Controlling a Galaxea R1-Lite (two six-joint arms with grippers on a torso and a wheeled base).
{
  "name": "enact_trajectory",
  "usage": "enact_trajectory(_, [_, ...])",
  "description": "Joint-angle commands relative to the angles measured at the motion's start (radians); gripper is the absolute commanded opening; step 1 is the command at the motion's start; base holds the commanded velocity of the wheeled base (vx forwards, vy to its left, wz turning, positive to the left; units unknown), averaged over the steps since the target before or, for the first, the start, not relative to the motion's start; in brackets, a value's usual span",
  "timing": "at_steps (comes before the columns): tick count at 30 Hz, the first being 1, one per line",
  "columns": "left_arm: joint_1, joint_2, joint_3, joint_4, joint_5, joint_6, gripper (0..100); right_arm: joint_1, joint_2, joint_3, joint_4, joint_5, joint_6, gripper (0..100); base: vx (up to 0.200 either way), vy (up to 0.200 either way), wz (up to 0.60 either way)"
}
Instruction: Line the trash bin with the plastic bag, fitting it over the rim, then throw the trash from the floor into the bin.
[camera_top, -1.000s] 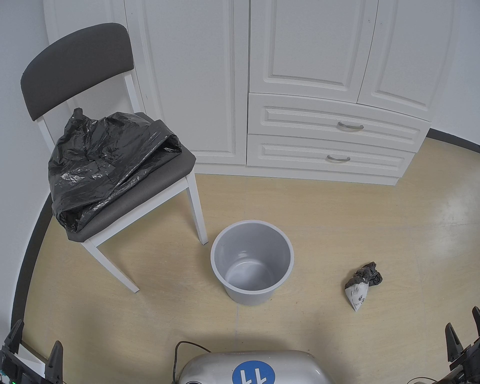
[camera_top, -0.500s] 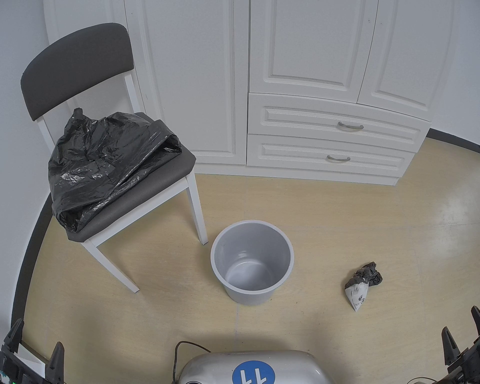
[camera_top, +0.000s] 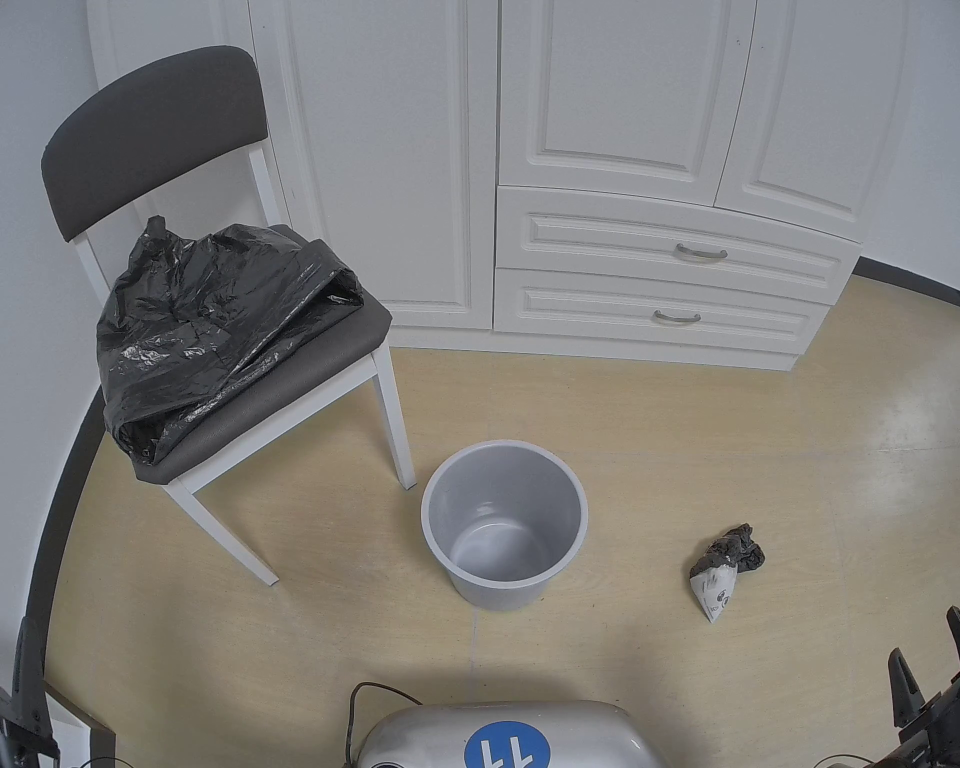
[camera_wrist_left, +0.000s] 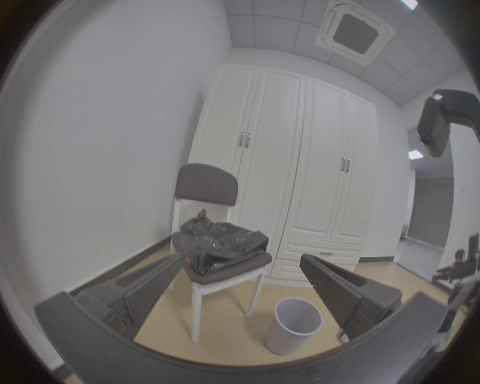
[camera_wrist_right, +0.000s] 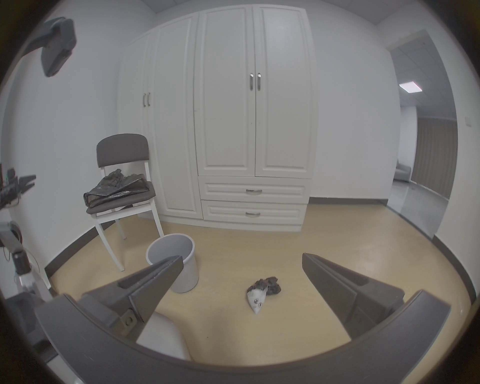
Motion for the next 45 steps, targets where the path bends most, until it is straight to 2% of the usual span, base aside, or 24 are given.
enact_trajectory(1, [-0.002, -0.005, -0.120, 0.222, -0.056, 0.251, 100, -0.018, 0.064, -0.161, -0.080, 0.122, -0.138, 100, 0.000, 0.000, 0.00])
enact_trajectory(3, [-0.008, 0.008, -0.158, 0.270, -0.064, 0.271, 100, -0.029, 0.109, -0.180, -0.068, 0.129, -0.132, 100, 0.000, 0.000, 0.00])
enact_trajectory(4, [-0.020, 0.080, -0.239, 0.363, -0.068, 0.300, 100, -0.030, 0.221, -0.212, -0.065, 0.129, -0.088, 100, 0.000, 0.000, 0.00])
enact_trajectory(6, [-0.034, 0.177, -0.316, 0.442, -0.071, 0.326, 100, -0.024, 0.334, -0.261, -0.062, 0.137, -0.049, 100, 0.000, 0.000, 0.00])
enact_trajectory(8, [-0.067, 0.278, -0.390, 0.509, -0.070, 0.352, 100, -0.020, 0.432, -0.315, -0.039, 0.131, -0.072, 100, 0.000, 0.000, 0.00])
enact_trajectory(10, [-0.103, 0.430, -0.453, 0.544, -0.059, 0.353, 100, -0.020, 0.561, -0.379, -0.011, 0.122, -0.172, 100, 0.000, 0.000, 0.00])
enact_trajectory(11, [-0.103, 0.461, -0.462, 0.543, -0.057, 0.353, 100, -0.020, 0.583, -0.393, -0.008, 0.120, -0.194, 100, 0.000, 0.000, 0.00])
enact_trajectory(12, [-0.097, 0.547, -0.482, 0.538, -0.048, 0.353, 100, -0.020, 0.642, -0.425, -0.009, 0.103, -0.233, 100, 0.000, 0.000, 0.00])
enact_trajectory(14, [-0.086, 0.648, -0.502, 0.521, -0.021, 0.356, 100, -0.014, 0.713, -0.451, -0.025, 0.065, -0.241, 100, 0.000, 0.000, 0.00])
enact_trajectory(18, [-0.084, 0.829, -0.511, 0.417, 0.056, 0.364, 100, 0.032, 0.788, -0.465, -0.095, -0.032, -0.181, 100, 0.000, 0.000, 0.00])
enact_trajectory(20, [-0.091, 0.938, -0.509, 0.340, 0.111, 0.399, 100, 0.098, 0.791, -0.456, -0.132, -0.087, -0.065, 100, 0.000, 0.000, 0.00])
enact_trajectory(22, [-0.091, 1.015, -0.511, 0.294, 0.157, 0.447, 100, 0.160, 0.799, -0.462, -0.155, -0.110, 0.024, 100, 0.000, 0.000, 0.00])
enact_trajectory(23, [-0.091, 1.015, -0.511, 0.294, 0.157, 0.447, 100, 0.160, 0.799, -0.462, -0.155, -0.110, 0.024, 100, 0.000, 0.000, 0.00])
enact_trajectory(25, [-0.089, 1.119, -0.511, 0.208, 0.240, 0.504, 100, 0.233, 0.876, -0.470, -0.213, -0.144, 0.141, 100, 0.000, 0.000, 0.00])
enact_trajectory(26, [-0.089, 1.119, -0.511, 0.208, 0.240, 0.504, 100, 0.233, 0.876, -0.470, -0.213, -0.144, 0.141, 100, 0.000, 0.000, 0.00])
enact_trajectory(27, [-0.091, 1.151, -0.506, 0.164, 0.275, 0.517, 100, 0.243, 0.920, -0.462, -0.256, -0.161, 0.190, 100, 0.000, 0.000, 0.00])
enact_trajectory(31, [-0.083, 1.200, -0.519, 0.142, 0.325, 0.554, 100, 0.246, 0.975, -0.457, -0.330, -0.162, 0.227, 100, 0.000, 0.000, 0.00])
enact_trajectory(34, [-0.081, 1.226, -0.529, 0.142, 0.349, 0.564, 100, 0.256, 0.975, -0.457, -0.338, -0.156, 0.225, 100, 0.000, 0.000, 0.00])
enact_trajectory(39, [-0.077, 1.335, -0.574, 0.129, 0.438, 0.573, 100, 0.290, 0.974, -0.457, -0.336, -0.162, 0.225, 100, 0.000, 0.000, 0.00])
enact_trajectory(43, [-0.043, 1.412, -0.618, 0.083, 0.461, 0.585, 100, 0.290, 0.975, -0.459, -0.338, -0.159, 0.225, 100, 0.000, 0.000, 0.00])
enact_trajectory(45, [0.006, 1.487, -0.661, 0.027, 0.461, 0.643, 100, 0.290, 0.975, -0.456, -0.338, -0.156, 0.225, 100, 0.000, 0.000, 0.00])
